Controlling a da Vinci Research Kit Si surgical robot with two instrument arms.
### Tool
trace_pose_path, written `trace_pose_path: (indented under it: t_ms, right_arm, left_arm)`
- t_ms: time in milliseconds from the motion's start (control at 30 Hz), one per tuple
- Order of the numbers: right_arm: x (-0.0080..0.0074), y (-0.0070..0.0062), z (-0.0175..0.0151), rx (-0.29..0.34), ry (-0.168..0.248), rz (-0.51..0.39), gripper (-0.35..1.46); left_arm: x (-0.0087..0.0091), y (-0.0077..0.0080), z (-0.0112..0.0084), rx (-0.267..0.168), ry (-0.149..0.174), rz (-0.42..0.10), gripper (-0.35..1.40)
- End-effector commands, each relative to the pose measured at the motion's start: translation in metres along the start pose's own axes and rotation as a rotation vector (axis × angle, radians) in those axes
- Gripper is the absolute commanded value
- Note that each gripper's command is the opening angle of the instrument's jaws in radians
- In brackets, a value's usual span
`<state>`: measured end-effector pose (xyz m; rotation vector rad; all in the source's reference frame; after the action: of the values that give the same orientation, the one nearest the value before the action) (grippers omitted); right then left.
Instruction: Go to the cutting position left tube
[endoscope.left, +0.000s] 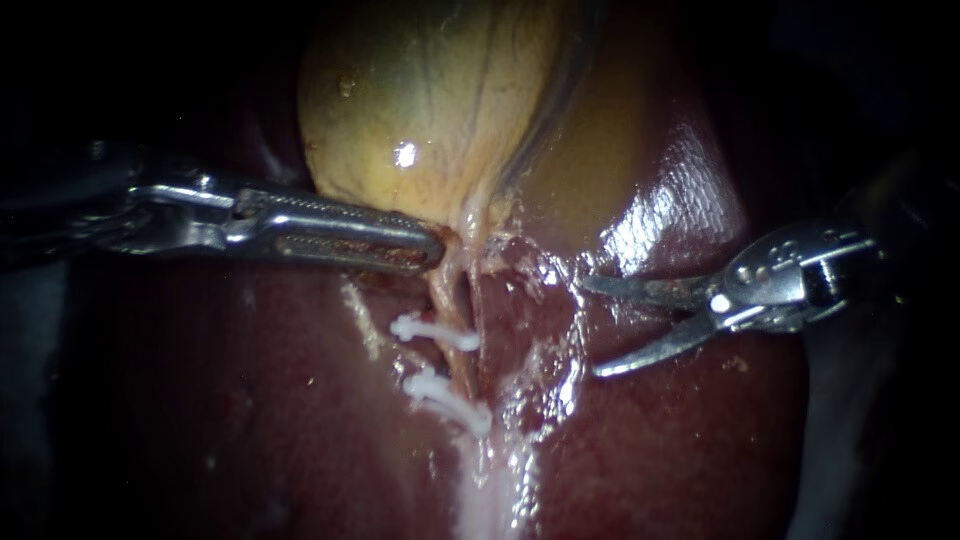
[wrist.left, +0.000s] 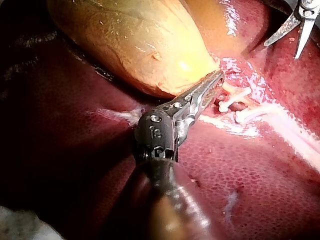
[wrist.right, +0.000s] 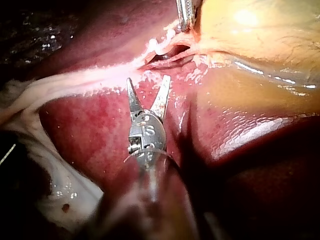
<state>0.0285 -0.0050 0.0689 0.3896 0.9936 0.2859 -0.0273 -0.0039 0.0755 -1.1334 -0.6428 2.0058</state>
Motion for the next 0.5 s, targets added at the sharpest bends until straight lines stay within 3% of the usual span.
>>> trace_pose_path:
  t_ms: [33,300,500]
  right_arm:
    - [0.0,0.0,0.0,0.001,0.0,0.0,1.43]
    - [0.0,0.0,0.0,0.0,0.0,0.0,1.43]
    - [0.0002,-0.0001,0.0002,0.005,0.005,0.001,1.43]
  left_arm:
    - [0.0,0.0001,-0.0001,-0.001,0.0,0.0,-0.35]
    - [0.0013,0.0021,-0.004,-0.011,-0.006,-0.008,-0.35]
    - [0.0022,0.0036,-0.0069,-0.008,0.02,-0.018,-0.35]
